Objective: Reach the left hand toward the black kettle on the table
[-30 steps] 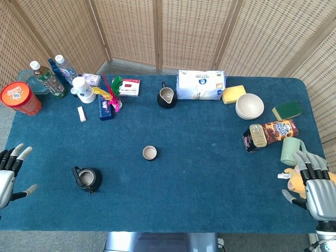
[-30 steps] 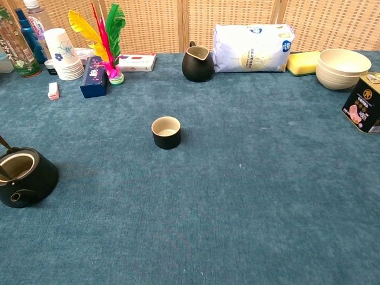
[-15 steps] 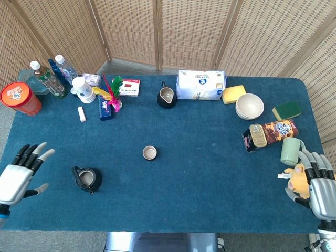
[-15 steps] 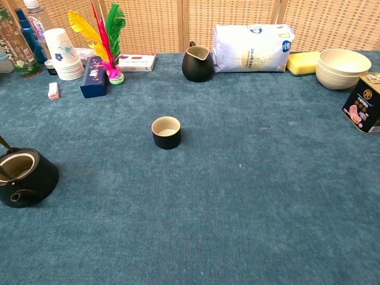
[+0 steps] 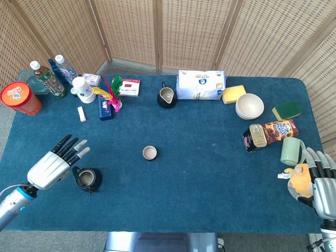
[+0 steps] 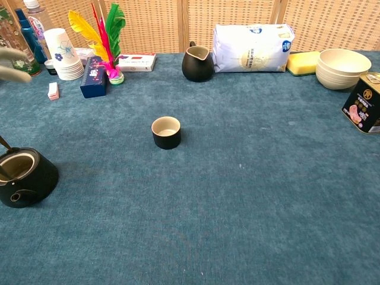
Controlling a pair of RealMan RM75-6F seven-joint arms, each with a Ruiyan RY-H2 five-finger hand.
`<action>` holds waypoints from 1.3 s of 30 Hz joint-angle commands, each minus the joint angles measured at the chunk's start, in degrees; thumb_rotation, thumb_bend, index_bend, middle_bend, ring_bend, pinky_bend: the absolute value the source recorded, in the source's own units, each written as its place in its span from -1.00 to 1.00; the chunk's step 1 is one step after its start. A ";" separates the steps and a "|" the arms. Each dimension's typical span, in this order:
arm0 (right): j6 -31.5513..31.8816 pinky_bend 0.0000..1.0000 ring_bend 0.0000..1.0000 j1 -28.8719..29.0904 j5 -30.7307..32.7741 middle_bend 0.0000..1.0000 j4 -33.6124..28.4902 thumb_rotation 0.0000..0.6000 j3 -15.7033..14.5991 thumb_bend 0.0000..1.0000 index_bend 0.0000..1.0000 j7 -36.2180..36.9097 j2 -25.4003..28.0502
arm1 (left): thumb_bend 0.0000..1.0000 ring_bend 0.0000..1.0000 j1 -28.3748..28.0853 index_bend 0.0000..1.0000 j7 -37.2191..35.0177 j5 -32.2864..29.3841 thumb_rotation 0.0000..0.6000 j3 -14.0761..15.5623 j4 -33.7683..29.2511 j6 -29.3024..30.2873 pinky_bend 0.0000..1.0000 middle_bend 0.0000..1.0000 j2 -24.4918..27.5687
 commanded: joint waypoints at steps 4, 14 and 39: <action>-0.30 -1.00 -1.00 0.09 0.30 -1.00 0.10 1.00 0.13 -1.00 -1.00 0.37 0.06 | -1.00 -1.00 -0.99 -0.76 0.54 -0.12 1.00 1.33 0.60 -1.66 -1.00 -1.00 -1.52; -0.58 -1.00 -1.00 0.15 0.14 -1.00 0.10 1.00 0.01 -1.00 -1.00 0.49 0.06 | -0.85 -0.86 -2.39 -0.71 2.66 -0.09 1.00 2.67 -0.03 -3.65 -0.65 -0.88 -3.80; -0.98 -1.00 -1.00 0.12 0.04 -1.00 -0.10 1.00 -0.22 -1.00 -1.00 0.98 0.31 | 0.20 0.57 -3.46 0.57 -2.46 -2.80 1.00 2.43 -0.31 0.67 1.00 0.62 -6.04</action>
